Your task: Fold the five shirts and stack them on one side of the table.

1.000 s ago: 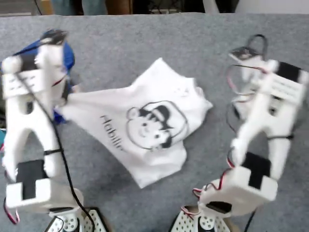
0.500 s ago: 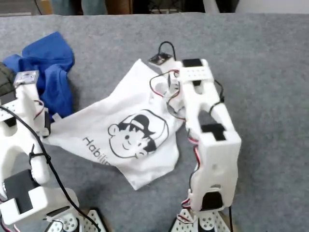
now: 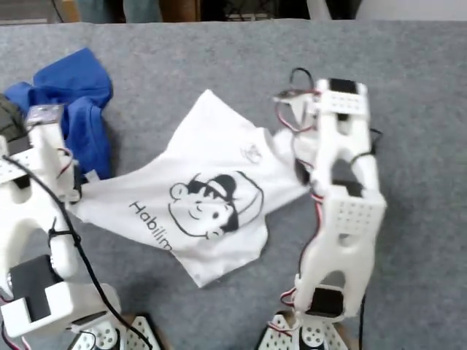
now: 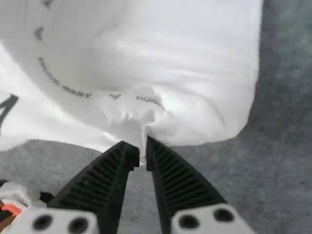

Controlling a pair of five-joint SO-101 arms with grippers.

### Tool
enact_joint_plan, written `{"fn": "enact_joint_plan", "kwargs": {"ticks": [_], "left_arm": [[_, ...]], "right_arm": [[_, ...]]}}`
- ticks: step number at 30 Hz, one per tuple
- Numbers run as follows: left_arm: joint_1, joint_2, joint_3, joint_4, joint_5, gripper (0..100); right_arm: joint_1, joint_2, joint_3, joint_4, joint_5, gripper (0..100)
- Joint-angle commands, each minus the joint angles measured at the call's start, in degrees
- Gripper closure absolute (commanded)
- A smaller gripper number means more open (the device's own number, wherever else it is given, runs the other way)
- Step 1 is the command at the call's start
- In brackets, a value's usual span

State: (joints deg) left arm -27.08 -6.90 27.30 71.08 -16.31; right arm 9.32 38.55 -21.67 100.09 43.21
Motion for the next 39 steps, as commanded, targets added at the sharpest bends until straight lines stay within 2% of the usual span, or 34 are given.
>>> {"fn": "enact_joint_plan", "kwargs": {"ticks": [1, 4, 6, 12, 15, 19, 21, 24, 27, 31, 34, 36, 39], "left_arm": [[3.82, -2.20, -1.98, -0.53, 0.53, 97], [5.41, -2.20, -1.98, -0.88, 0.88, 97], [5.32, -2.20, -1.98, -2.64, 3.96, 97], [6.73, -2.11, -1.98, -3.25, 4.92, 97], [6.46, -2.11, -1.89, -2.90, 1.23, 97], [4.18, -2.11, -1.45, -2.81, -4.75, 97], [2.24, -2.11, -1.45, -2.81, -8.09, 97], [-0.31, -2.11, -1.45, -1.58, -14.51, 97], [-2.15, -2.20, -0.92, 0.35, -21.98, 97], [-5.85, -2.73, 0.13, 2.73, -30.95, 97], [-7.78, -2.73, 0.13, 6.59, -38.42, 97], [-9.54, -2.73, 0.13, 8.09, -42.55, 97], [-10.24, -2.20, 0.22, 8.09, -43.25, 97]], "right_arm": [[5.80, -12.88, 14.73, 1.23, 6.42, 98.5], [11.25, -23.25, 23.69, 1.14, 13.01, 98.5], [15.21, -30.37, 27.82, 1.14, 18.20, 98.5], [24.09, -50.07, 34.42, 1.14, 32.53, 98.3], [24.53, -55.60, 33.89, 1.14, 33.41, 96.3], [22.07, -57.98, 29.67, 1.23, 32.79, 82.7], [18.29, -57.54, 27.12, 1.23, 28.92, 77.0], [6.77, -53.41, 25.63, 1.05, 18.20, 73.7], [-4.75, -45.32, 23.25, -3.43, 6.33, 75.2], [-12.48, -30.90, 17.63, -13.10, -8.09, 83.8], [-15.21, -18.59, 10.24, -14.59, -11.96, 92.8], [-16.18, -10.95, 4.62, -13.54, -13.19, 95.0], [-17.49, -1.89, -3.65, -7.30, -13.71, 94.9]]}}
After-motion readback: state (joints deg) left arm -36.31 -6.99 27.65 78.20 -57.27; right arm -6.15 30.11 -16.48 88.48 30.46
